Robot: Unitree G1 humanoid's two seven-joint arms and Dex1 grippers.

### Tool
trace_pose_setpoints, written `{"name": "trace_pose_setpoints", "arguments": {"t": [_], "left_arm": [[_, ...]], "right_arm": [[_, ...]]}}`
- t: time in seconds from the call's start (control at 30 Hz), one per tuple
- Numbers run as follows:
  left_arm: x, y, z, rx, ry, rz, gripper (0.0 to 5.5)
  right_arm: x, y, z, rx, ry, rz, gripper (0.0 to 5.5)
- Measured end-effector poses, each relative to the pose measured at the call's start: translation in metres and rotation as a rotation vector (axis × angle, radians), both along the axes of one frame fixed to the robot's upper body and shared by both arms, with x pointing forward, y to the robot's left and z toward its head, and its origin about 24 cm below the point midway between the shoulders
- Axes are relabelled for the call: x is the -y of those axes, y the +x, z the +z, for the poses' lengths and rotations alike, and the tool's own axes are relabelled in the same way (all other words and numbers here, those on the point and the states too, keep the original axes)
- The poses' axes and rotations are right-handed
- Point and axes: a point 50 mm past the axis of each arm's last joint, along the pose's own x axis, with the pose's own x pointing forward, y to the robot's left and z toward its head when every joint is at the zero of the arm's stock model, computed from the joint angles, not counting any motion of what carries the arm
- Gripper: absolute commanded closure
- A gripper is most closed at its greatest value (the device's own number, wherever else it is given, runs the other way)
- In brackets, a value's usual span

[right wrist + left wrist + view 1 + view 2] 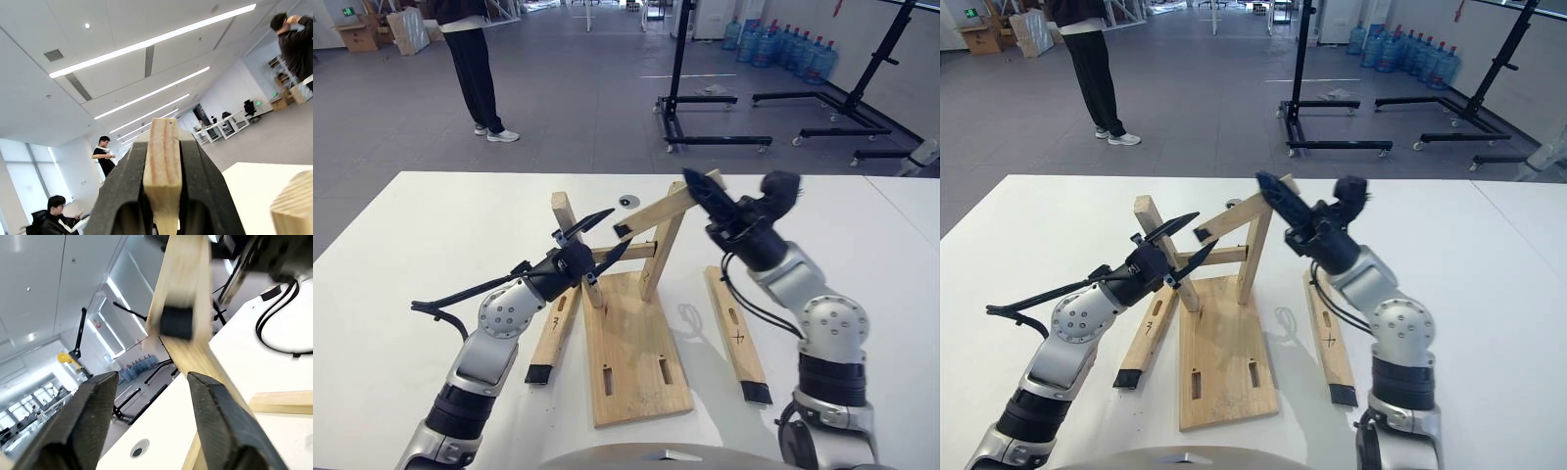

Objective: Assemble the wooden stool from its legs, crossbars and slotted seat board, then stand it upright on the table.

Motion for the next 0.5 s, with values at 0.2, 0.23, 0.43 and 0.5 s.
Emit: {"name": "trace_pose_setpoints", "arguments": {"t": [0.2,0.23,0.43,0.5], "left_arm": [[-0.002,-0.01,-0.005,-0.014,-0.005,0.082,2.82],[-0.002,-0.011,-0.005,-0.012,-0.008,0.105,2.82],[-0.007,-0.026,-0.002,-0.002,-0.093,0.274,2.82],[-0.01,-0.028,-0.003,-0.007,-0.111,0.32,2.82]], "right_arm": [[0.065,-0.034,-0.012,-0.208,-0.108,-0.009,5.11],[0.07,-0.039,-0.021,-0.281,-0.159,-0.022,5.11],[0.071,-0.05,-0.051,-0.587,-0.479,-0.296,5.11],[0.065,-0.055,-0.057,-0.611,-0.595,-0.381,5.11]]}}
